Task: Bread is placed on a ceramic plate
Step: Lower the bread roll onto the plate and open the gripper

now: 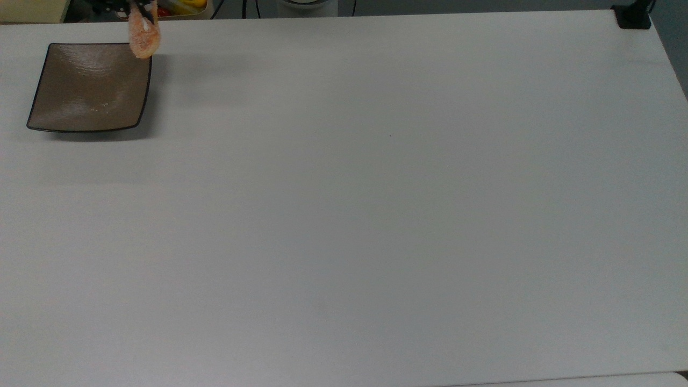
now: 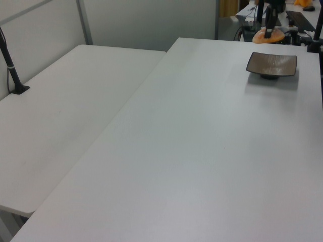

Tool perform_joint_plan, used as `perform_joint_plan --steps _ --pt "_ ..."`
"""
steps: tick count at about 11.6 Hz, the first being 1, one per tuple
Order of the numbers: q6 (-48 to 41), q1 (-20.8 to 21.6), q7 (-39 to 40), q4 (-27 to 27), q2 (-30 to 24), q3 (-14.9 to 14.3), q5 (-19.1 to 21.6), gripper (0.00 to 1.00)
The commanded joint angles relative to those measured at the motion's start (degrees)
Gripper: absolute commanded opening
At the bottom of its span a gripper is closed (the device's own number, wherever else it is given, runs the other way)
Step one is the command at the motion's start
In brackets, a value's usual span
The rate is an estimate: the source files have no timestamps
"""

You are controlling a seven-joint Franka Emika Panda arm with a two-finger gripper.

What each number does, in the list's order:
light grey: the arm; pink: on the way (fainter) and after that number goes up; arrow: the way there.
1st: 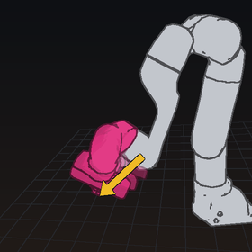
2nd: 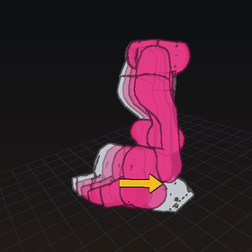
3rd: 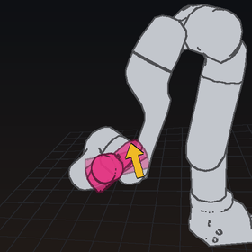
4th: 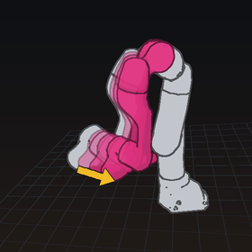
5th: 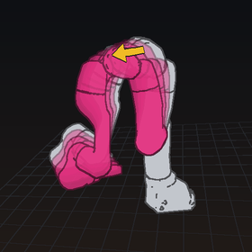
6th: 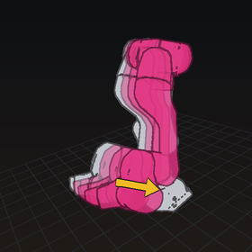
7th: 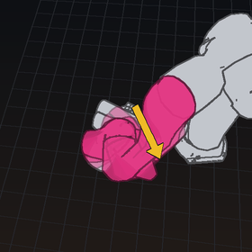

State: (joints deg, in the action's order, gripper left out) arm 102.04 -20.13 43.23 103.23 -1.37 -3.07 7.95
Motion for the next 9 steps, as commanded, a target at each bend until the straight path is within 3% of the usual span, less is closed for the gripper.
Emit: perform_joint_plan --steps 1,4,9 --pt "5.97 -4.47 10.53 0.75 4.16 0.08 0.31 0.1" --pt "10.79 -7.2 18.45 1.18 7.68 0.08 -0.39 0.1" --pt "21.79 -9.31 19.43 3.81 12.88 0.08 -1.62 0.1"
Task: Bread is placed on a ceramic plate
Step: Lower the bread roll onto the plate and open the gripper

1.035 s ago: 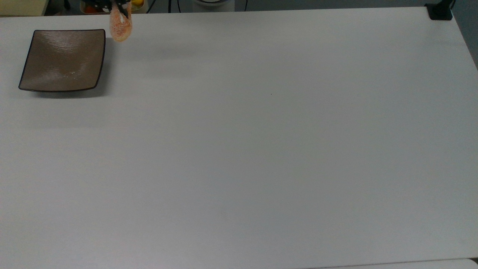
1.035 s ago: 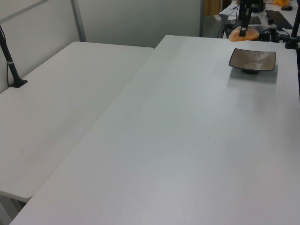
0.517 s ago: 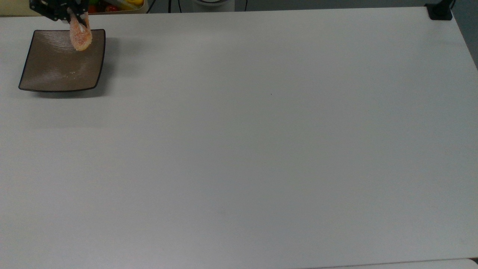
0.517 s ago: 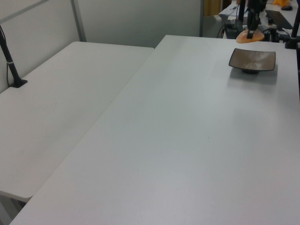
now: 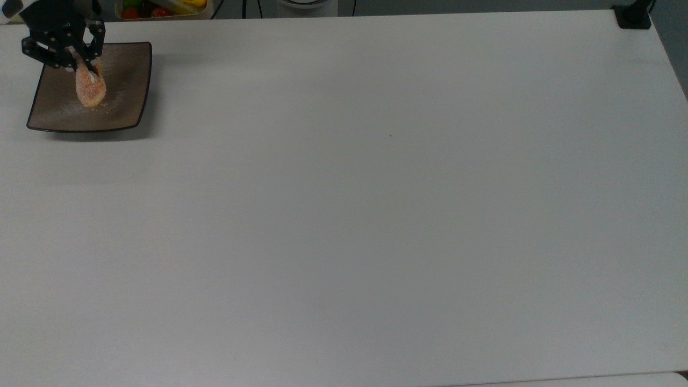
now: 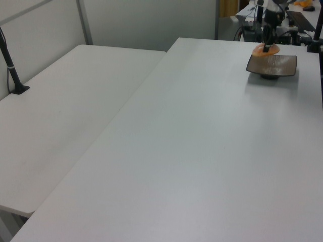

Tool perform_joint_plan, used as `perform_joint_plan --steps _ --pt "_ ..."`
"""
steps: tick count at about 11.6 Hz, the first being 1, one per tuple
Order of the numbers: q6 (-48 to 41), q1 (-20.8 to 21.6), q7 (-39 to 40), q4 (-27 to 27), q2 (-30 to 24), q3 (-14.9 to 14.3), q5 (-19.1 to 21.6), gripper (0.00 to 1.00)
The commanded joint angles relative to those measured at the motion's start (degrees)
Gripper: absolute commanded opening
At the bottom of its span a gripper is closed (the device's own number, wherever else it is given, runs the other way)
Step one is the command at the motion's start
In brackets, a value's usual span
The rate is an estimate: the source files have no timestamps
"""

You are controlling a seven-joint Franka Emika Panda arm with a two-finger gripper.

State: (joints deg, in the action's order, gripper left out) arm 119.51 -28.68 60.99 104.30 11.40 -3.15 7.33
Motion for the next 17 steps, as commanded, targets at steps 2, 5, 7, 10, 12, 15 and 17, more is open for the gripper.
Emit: perform_joint_plan --steps 2,5,7,10,12,15,17 --pt "5.03 -1.29 2.55 3.37 1.16 0.07 -4.15 0.1" --pt "4.5 -1.99 2.64 4.6 1.78 0.16 -4.87 0.1" --pt "5.02 -1.99 2.47 5.3 2.3 0.07 -4.96 0.16" --pt "4.77 -1.99 2.29 5.74 2.48 0.07 -4.96 0.29" --pt "4.76 -1.99 2.29 5.74 2.57 0.07 -4.96 0.41" --pt "4.41 -1.99 2.11 5.57 2.22 -0.01 -4.96 0.77" --pt "3.62 -2.08 1.85 5.39 1.78 -0.01 -4.96 1.0"
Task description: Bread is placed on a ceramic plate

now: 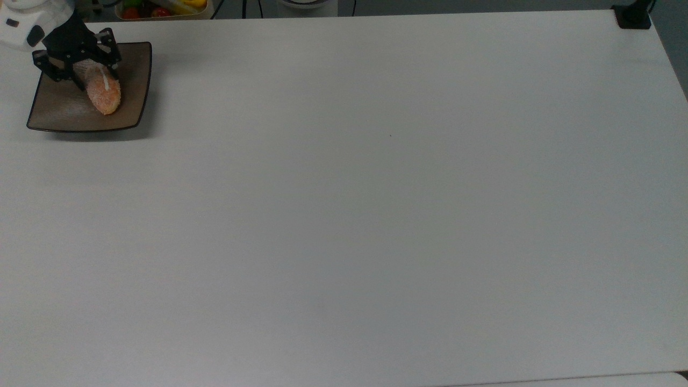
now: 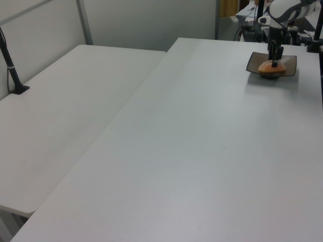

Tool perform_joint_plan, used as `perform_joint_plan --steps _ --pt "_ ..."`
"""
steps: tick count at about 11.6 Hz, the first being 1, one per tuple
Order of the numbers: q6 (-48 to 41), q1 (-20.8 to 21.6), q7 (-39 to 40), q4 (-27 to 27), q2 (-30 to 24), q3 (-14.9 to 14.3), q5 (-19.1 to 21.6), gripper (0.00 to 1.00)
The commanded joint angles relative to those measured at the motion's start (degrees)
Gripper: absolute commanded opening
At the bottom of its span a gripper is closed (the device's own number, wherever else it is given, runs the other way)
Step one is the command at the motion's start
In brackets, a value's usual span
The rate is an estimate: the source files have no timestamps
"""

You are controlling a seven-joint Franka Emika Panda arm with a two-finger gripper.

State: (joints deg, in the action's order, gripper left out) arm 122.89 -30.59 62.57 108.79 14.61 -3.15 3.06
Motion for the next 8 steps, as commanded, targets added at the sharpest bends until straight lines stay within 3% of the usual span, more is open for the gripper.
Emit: perform_joint_plan --steps 1,4,8 --pt "-0.8 -0.17 0.18 0.64 -1.6 -0.02 -0.69 1.0" --pt "-7.9 0.01 -0.34 -1.19 -5.28 -0.02 0.28 1.0" --pt "-27.58 3.07 -11.66 -14.63 -10.46 -0.02 7.2 1.0"
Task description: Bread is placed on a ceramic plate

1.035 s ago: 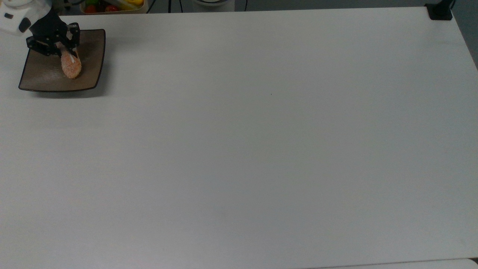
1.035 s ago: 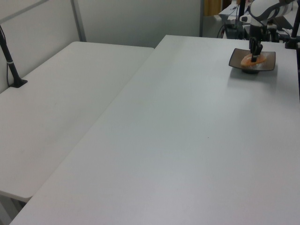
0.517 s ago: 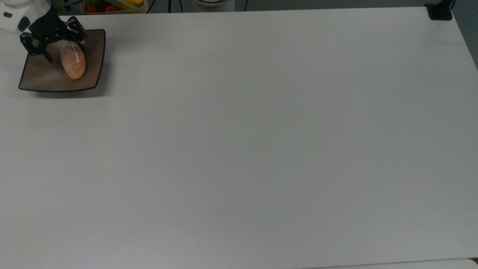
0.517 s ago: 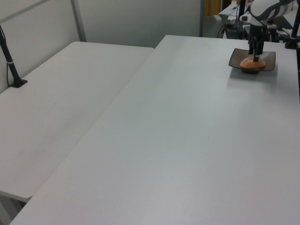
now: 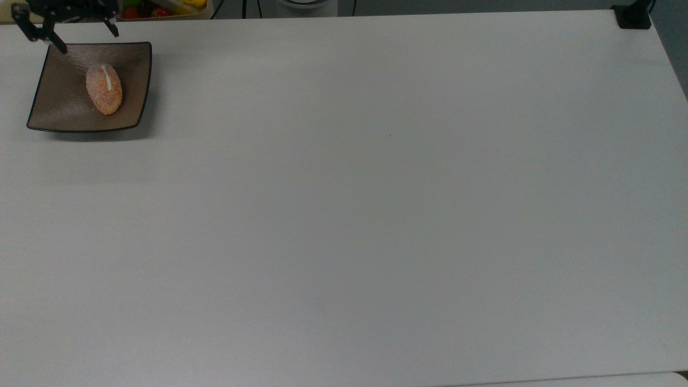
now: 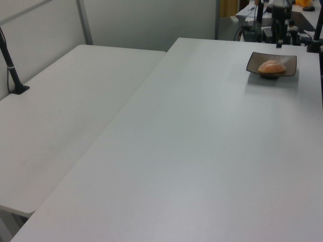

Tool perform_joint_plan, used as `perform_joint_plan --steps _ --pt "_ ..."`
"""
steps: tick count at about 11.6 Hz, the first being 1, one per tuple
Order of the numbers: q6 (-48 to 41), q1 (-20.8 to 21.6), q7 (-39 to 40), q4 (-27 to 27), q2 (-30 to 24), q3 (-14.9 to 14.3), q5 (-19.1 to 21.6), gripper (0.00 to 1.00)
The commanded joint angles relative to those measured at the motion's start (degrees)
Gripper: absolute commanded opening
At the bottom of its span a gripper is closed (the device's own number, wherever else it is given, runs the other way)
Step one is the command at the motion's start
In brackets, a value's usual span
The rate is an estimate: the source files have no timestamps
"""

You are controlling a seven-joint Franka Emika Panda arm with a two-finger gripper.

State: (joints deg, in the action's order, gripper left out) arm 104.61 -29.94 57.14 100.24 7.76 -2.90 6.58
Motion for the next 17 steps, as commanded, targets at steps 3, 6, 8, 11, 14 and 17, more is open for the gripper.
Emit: perform_joint_plan --steps 3,6,8,11,14,17 --pt "-18.01 7.94 -18.25 -11.2 -7.84 -0.26 4.32 1.0" --pt "-19.62 15.94 -36.42 -11.47 -10.83 0.0 4.41 1.0" --pt "-19.7 20.95 -44.89 -12.43 -11.97 0.09 4.32 1.0" --pt "-19.44 28.33 -54.49 -12.0 -12.07 -0.08 3.53 1.0" --pt "-16.65 33.08 -54.68 -10.6 -11.63 -0.08 1.96 1.0" --pt "-9.88 34.07 -54.42 -7.96 -11.54 -0.26 -0.33 1.0"
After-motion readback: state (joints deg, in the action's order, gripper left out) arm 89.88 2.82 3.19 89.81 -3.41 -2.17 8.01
